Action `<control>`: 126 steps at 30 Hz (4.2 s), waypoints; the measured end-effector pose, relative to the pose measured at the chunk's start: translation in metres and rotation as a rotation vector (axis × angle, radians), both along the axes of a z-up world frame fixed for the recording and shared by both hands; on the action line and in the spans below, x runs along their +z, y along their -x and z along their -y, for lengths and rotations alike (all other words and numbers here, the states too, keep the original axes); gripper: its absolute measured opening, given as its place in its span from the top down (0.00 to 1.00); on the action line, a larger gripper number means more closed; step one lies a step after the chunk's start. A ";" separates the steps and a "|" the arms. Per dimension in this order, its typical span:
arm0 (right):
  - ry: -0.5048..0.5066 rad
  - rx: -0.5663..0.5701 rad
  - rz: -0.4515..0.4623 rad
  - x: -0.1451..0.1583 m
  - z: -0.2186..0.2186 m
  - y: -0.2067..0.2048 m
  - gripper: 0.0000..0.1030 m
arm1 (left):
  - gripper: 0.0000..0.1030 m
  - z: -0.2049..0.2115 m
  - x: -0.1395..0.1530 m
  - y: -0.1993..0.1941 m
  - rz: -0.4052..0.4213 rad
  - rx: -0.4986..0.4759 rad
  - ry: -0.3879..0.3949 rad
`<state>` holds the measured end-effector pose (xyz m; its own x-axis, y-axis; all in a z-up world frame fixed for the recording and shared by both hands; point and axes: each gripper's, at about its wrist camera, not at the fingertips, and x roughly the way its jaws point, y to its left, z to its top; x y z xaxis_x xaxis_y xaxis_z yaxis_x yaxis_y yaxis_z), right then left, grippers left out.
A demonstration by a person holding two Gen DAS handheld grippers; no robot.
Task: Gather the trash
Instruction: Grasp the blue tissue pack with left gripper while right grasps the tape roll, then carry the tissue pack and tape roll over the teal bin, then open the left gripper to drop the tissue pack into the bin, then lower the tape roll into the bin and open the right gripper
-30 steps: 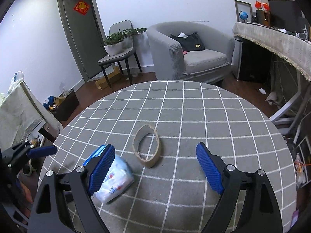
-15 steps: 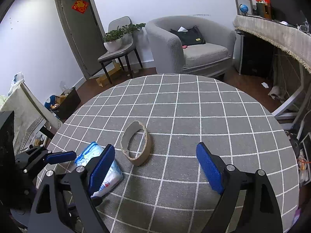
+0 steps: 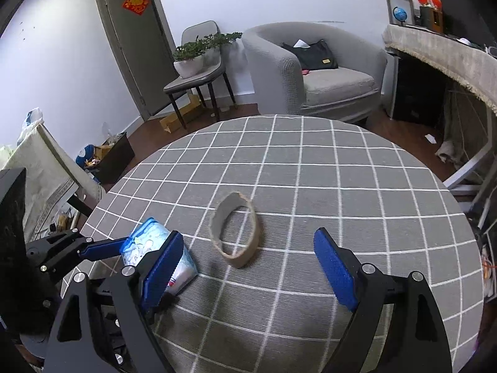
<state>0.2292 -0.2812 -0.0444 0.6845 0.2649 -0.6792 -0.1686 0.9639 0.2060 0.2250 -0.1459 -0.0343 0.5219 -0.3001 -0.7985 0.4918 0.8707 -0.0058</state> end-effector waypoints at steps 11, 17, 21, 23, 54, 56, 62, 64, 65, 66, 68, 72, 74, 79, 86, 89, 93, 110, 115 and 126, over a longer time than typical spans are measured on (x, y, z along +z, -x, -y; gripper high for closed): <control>0.100 0.010 -0.060 -0.009 -0.032 -0.015 0.47 | 0.27 -0.037 0.003 0.002 -0.027 0.036 0.042; 0.133 0.013 -0.054 -0.010 -0.045 -0.017 0.65 | 0.27 -0.056 0.007 0.009 -0.015 0.058 0.061; 0.136 0.030 -0.037 -0.007 -0.058 -0.015 0.65 | 0.27 -0.070 0.011 0.017 -0.002 0.071 0.064; 0.124 0.040 -0.039 -0.008 -0.063 -0.014 0.65 | 0.27 -0.079 0.015 0.020 0.008 0.083 0.069; 0.066 0.225 0.034 0.006 -0.178 0.078 0.65 | 0.27 -0.197 0.008 0.112 0.048 0.281 0.073; 0.060 0.241 0.050 0.007 -0.186 0.085 0.65 | 0.27 -0.207 0.002 0.115 0.038 0.305 0.067; 0.048 0.284 0.062 0.005 -0.207 0.096 0.65 | 0.27 -0.234 -0.017 0.121 0.002 0.353 0.063; 0.045 0.298 0.066 0.006 -0.215 0.099 0.65 | 0.27 -0.242 -0.024 0.122 -0.010 0.372 0.052; 0.044 0.306 0.066 0.005 -0.220 0.100 0.65 | 0.27 -0.247 -0.028 0.122 -0.019 0.384 0.048; 0.044 0.311 0.065 0.004 -0.224 0.102 0.65 | 0.27 -0.251 -0.032 0.122 -0.027 0.392 0.048; 0.047 0.331 0.062 0.002 -0.236 0.104 0.65 | 0.27 -0.261 -0.040 0.122 -0.050 0.406 0.054; 0.051 0.368 0.055 -0.002 -0.257 0.104 0.65 | 0.27 -0.279 -0.059 0.119 -0.091 0.445 0.038; 0.051 0.385 0.048 -0.004 -0.268 0.104 0.65 | 0.27 -0.287 -0.071 0.117 -0.117 0.462 0.022; 0.057 0.429 0.025 -0.011 -0.295 0.102 0.65 | 0.27 -0.304 -0.103 0.115 -0.199 0.488 0.002; 0.077 0.466 -0.012 -0.025 -0.322 0.103 0.65 | 0.26 -0.315 -0.131 0.118 -0.279 0.473 -0.024; 0.082 0.468 -0.028 -0.031 -0.329 0.101 0.65 | 0.23 -0.319 -0.132 0.120 -0.284 0.472 -0.018; 0.094 0.467 -0.053 -0.040 -0.339 0.097 0.65 | 0.20 -0.328 -0.128 0.121 -0.270 0.475 0.001; 0.154 0.471 -0.158 -0.081 -0.371 0.087 0.65 | 0.27 -0.349 -0.078 0.132 -0.141 0.509 0.060; 0.165 0.459 -0.199 -0.095 -0.371 0.082 0.65 | 0.34 -0.349 -0.054 0.135 -0.087 0.518 0.089; 0.203 0.482 -0.323 -0.144 -0.381 0.086 0.65 | 0.46 -0.335 0.008 0.144 0.054 0.477 0.132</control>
<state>0.1433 0.1002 -0.1888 0.2709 0.3368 -0.9018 -0.5548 0.8202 0.1397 0.0812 0.1895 -0.0268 0.6652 -0.1142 -0.7379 0.0412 0.9923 -0.1164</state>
